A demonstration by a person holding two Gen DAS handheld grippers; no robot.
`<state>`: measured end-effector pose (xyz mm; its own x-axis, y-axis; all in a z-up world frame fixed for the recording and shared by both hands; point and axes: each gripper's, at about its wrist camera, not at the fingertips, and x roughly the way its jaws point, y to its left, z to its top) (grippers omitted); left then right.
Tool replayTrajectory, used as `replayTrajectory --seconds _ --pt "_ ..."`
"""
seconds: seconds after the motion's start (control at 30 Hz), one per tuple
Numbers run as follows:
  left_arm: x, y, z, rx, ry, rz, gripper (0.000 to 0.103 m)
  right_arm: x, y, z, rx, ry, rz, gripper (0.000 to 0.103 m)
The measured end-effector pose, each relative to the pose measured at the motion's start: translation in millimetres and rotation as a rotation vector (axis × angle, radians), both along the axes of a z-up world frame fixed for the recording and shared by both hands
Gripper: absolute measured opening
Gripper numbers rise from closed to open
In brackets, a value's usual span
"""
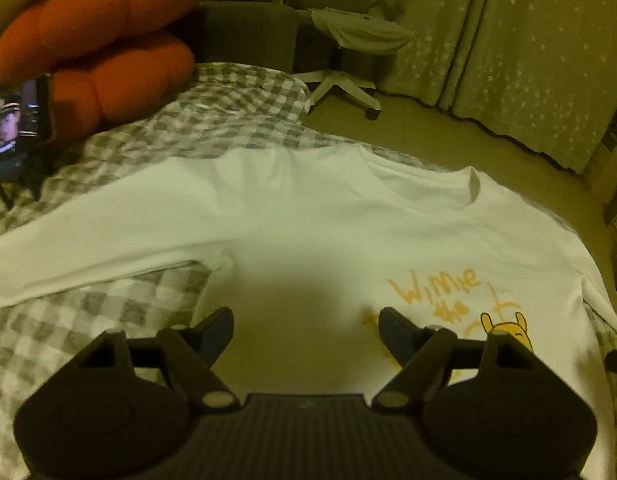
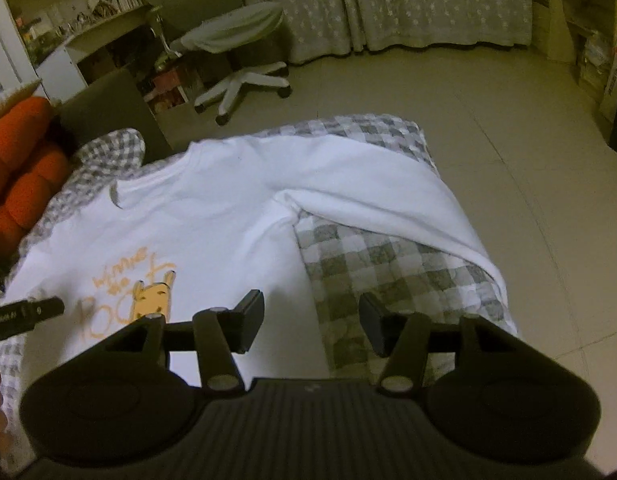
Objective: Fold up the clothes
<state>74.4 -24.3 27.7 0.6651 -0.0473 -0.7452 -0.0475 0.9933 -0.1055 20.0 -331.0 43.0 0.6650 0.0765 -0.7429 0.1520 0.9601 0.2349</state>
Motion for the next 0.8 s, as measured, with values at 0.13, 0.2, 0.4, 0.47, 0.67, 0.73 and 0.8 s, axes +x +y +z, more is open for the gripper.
replayTrajectory --seconds 0.13,0.2,0.4,0.47,0.67,0.73,0.8 --pt "6.2 -2.9 -2.5 0.001 0.006 -0.037 0.081 7.9 -5.7 -7.3 -0.016 0.012 0.007 0.057" --pt "7.5 -3.8 -4.7 0.011 0.02 -0.054 0.081 10.6 -8.8 -9.5 -0.016 0.005 0.017 0.057" --pt "10.5 -4.4 -7.5 0.037 0.022 -0.076 0.081 13.3 -21.6 -6.7 0.006 0.005 -0.013 0.057" --pt "11.7 -2.1 -6.2 0.022 0.012 -0.074 0.081 17.4 -27.3 -6.1 0.02 -0.012 -0.035 0.057" --pt "17.2 -2.4 -6.1 0.024 -0.009 -0.075 0.081 31.3 -62.2 -13.1 0.272 -0.06 -0.181 0.057" --pt "18.1 -4.9 -8.7 0.04 -0.004 -0.084 0.081 31.7 -74.8 -14.3 0.329 -0.078 -0.252 0.057" --pt "16.5 -8.1 -9.2 0.064 -0.011 -0.094 0.082 29.3 -85.5 -14.6 0.383 -0.088 -0.301 0.057"
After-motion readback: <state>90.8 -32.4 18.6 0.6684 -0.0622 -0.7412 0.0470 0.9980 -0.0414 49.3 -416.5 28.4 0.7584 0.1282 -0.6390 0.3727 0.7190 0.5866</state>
